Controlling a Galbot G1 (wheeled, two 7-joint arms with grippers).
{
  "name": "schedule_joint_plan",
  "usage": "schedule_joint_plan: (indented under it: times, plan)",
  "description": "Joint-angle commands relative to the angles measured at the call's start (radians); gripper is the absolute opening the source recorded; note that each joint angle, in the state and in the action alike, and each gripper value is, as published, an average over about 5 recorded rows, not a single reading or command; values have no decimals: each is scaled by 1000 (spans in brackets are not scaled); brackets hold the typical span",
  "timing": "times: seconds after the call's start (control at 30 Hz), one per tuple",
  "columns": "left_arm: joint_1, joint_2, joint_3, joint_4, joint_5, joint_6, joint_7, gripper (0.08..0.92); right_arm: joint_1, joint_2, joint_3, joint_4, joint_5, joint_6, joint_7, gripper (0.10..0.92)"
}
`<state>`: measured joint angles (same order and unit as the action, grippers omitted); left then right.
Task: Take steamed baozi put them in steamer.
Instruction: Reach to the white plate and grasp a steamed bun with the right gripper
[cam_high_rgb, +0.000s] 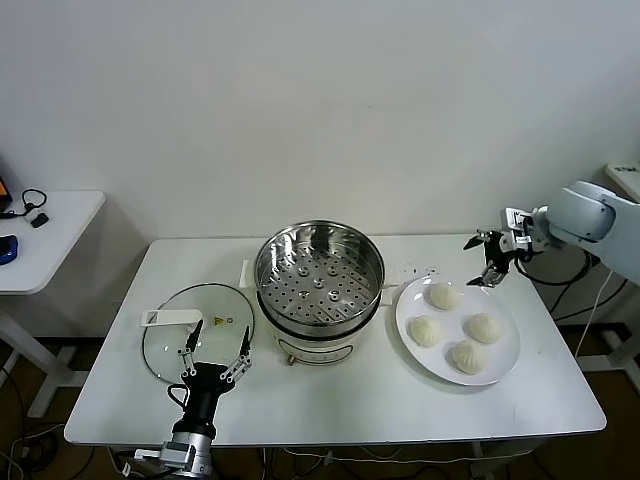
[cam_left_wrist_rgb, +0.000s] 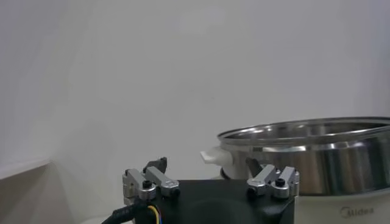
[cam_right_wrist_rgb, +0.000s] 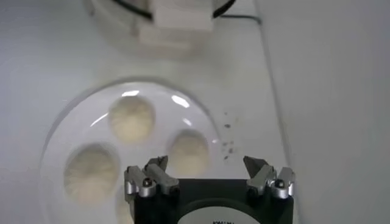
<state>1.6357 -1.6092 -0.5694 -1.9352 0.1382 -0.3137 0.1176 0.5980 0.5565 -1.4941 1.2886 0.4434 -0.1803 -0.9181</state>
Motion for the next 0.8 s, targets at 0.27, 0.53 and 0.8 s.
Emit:
schedule_joint_plan:
  times: [0.27,0.53,0.8]
  plan:
    - [0,-24,-3,7,5,-11,2,823,17,240,-137,-279,26,90,-111,823]
    - [2,-23,-9,11,11,-14,7,823,-106,323,-59,-378,4,116,-129,823]
    - [0,-23,-17,23,18,-18,10,823,-194,376,10,-476,-56,137,-128,823]
